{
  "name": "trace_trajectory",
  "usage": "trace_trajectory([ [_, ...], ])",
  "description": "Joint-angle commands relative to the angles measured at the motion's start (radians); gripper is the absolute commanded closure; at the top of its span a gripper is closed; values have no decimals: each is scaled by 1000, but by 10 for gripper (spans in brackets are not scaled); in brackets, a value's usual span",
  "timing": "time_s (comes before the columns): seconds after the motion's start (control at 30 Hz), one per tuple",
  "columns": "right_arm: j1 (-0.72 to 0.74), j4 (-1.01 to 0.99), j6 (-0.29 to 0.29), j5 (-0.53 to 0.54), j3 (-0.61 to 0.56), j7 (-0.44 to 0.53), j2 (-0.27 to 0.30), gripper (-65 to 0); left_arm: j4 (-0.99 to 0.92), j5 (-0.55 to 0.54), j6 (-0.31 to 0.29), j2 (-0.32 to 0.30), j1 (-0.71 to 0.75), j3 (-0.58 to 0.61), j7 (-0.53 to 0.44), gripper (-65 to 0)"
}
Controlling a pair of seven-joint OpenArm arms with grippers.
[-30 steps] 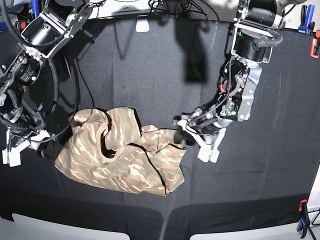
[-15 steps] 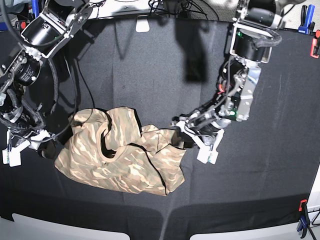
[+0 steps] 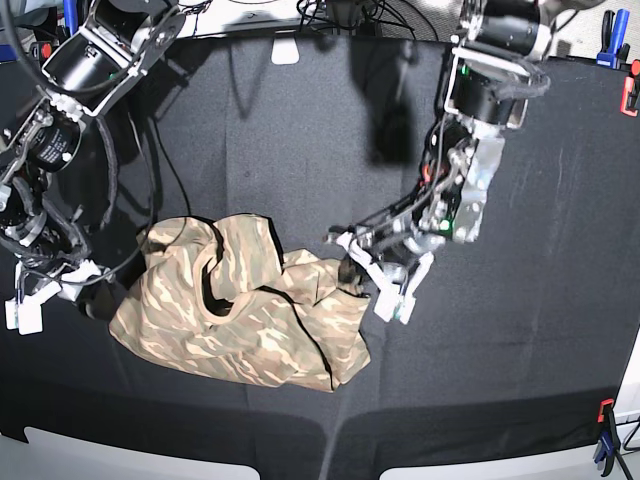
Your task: Layout the t-shirt on the table in an organized manner, then fold the t-shirt properly
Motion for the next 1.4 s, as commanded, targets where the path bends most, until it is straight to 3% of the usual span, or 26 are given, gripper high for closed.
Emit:
trace_trajectory([
  [0.0,19,16,11,30,-1,20,14,-100,19,-10,-9,-5,-32,-4,-14,0],
  [0.2,19,16,11,34,-2,20,14,-100,43,-9,-9,-39,-42,-4,87,0],
  [0.4,19,16,33,34,-56,21,14,-100,143,-10,-3,-179,-41,-6,125,0],
  [0.6,19,16,33,33,-248,21,13,-100,222,-38,13,-338,-28,-13,164,0],
  [0.73,19,16,32,33,-398,32,10,-104,228,-18,112,-433,-28,-76,169,0],
  [0.87,19,16,33,32,-521,76,-34,-218,228,-99,112,-496,-27,-128,229,0],
  [0.97,19,16,33,-4,-615,107,-94,-316,228,-115,103,-509,-25,-129,228,0],
  [1.2,19,15,33,-192,-841,90,-224,-316,228,-153,47,-494,-14,-128,227,0],
  [1.37,18,15,32,-373,-957,95,-284,-314,228,-153,44,-495,-14,-128,227,0],
])
